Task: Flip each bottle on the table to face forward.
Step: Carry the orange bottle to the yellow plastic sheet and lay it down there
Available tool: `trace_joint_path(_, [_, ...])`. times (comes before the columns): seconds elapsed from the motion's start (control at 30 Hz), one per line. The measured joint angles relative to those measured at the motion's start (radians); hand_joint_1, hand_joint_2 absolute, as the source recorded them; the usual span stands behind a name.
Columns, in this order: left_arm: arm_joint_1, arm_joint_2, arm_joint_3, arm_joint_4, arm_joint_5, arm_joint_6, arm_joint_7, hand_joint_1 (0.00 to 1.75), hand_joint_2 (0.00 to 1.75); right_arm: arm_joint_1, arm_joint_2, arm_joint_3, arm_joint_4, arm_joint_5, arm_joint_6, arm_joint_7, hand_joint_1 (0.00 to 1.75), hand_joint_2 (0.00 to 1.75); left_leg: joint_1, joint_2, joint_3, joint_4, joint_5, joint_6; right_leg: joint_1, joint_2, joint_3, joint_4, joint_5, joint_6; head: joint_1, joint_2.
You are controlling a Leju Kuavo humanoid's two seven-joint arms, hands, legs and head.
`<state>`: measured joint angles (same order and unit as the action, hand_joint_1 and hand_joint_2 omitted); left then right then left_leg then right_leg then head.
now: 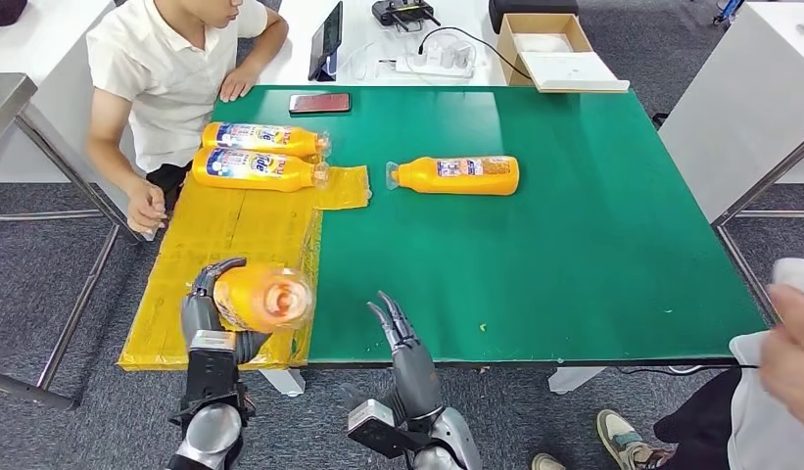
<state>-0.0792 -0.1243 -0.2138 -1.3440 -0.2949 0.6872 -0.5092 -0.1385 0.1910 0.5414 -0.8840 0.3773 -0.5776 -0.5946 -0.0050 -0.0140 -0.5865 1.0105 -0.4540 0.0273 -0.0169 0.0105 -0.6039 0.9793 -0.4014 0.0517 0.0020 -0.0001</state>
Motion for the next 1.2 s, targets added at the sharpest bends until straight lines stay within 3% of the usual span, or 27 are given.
trace_joint_path(0.13, [-0.030,0.000,0.109,0.088,-0.086,0.010,0.000,1.75,1.75,0.017,-0.011,-0.043,-0.028,0.007,-0.001,-0.001,0.00,0.00,0.000,0.003,0.000,0.000,0.000,0.000,0.000,0.000,0.000,0.000,0.000,0.000,0.000,0.000])
trace_joint_path(0.37, [-0.048,-0.002,0.171,0.150,-0.140,0.013,0.021,1.75,1.75,0.027,-0.018,-0.071,-0.051,0.010,-0.002,-0.002,0.00,0.00,0.000,0.002,0.000,0.000,0.000,0.000,0.000,0.000,-0.001,0.000,0.000,0.000,0.000,0.000])
trace_joint_path(0.47, [-0.076,-0.005,0.205,0.193,-0.386,0.013,0.110,1.75,1.75,0.034,-0.018,-0.085,-0.068,0.017,-0.001,-0.002,0.00,0.00,0.000,0.001,0.000,0.000,0.000,0.000,0.000,0.000,-0.001,0.000,0.000,0.000,0.000,0.000])
trace_joint_path(0.57, [-0.152,0.008,0.229,0.311,-0.650,0.013,0.241,1.75,1.75,0.039,-0.017,-0.098,-0.094,0.027,0.018,0.001,0.00,0.00,0.000,0.001,0.000,0.000,0.000,0.000,0.000,0.000,0.000,0.000,0.000,0.000,0.000,0.000])
trace_joint_path(0.7, [-0.281,0.047,0.216,0.525,-0.829,-0.018,0.427,1.75,1.75,0.039,-0.010,-0.103,-0.111,0.041,0.050,0.009,0.00,0.00,0.000,0.004,0.001,0.000,0.001,0.000,0.000,0.000,-0.001,0.000,0.002,-0.002,0.000,0.000])
trace_joint_path(0.83, [-0.383,0.080,0.176,0.674,-0.913,-0.115,0.492,1.75,1.75,0.039,-0.005,-0.105,-0.111,0.039,0.056,0.013,0.00,0.00,0.000,0.001,0.001,0.000,0.001,0.000,0.001,0.000,0.001,0.001,0.002,-0.003,0.000,0.000])
trace_joint_path(0.87, [-0.404,0.085,0.166,0.701,-0.923,-0.136,0.500,1.69,1.75,0.039,-0.004,-0.107,-0.111,0.038,0.056,0.013,0.00,0.00,0.000,0.000,0.002,0.000,0.001,0.000,0.000,-0.001,0.002,0.001,0.002,-0.003,0.000,0.000])
trace_joint_path(0.9, [-0.422,0.089,0.157,0.723,-0.933,-0.152,0.507,1.47,1.75,0.039,-0.003,-0.109,-0.111,0.035,0.057,0.013,0.00,0.00,0.000,0.000,0.003,0.000,0.001,0.000,0.000,-0.001,0.003,0.001,0.002,-0.003,0.000,0.000])
trace_joint_path(1.0, [-0.463,0.097,0.126,0.772,-0.964,-0.193,0.532,0.32,1.75,0.039,0.000,-0.115,-0.110,0.029,0.057,0.011,0.00,0.00,0.000,-0.001,0.005,0.000,0.001,0.000,0.000,-0.001,0.006,0.000,0.002,-0.003,0.000,0.000])
trace_joint_path(1.03, [-0.475,0.098,0.118,0.784,-0.971,-0.208,0.537,0.10,1.75,0.039,0.001,-0.117,-0.110,0.027,0.057,0.009,0.00,0.00,0.000,-0.001,0.006,0.000,0.001,0.000,0.000,-0.002,0.007,0.000,0.001,-0.003,0.000,0.000])
trace_joint_path(1.07, [-0.487,0.100,0.110,0.796,-0.970,-0.230,0.536,0.00,1.75,0.039,0.002,-0.119,-0.108,0.025,0.057,0.006,0.00,0.00,0.000,-0.002,0.007,0.000,0.001,0.000,0.000,-0.002,0.008,0.000,0.001,-0.003,0.000,0.000])
trace_joint_path(1.2, [-0.508,0.106,0.101,0.816,-0.865,-0.333,0.436,0.00,1.75,0.039,0.008,-0.129,-0.100,0.015,0.057,-0.012,0.00,0.00,0.000,-0.002,0.009,-0.001,0.003,-0.001,0.000,-0.002,0.010,0.000,0.002,-0.004,0.000,0.000])
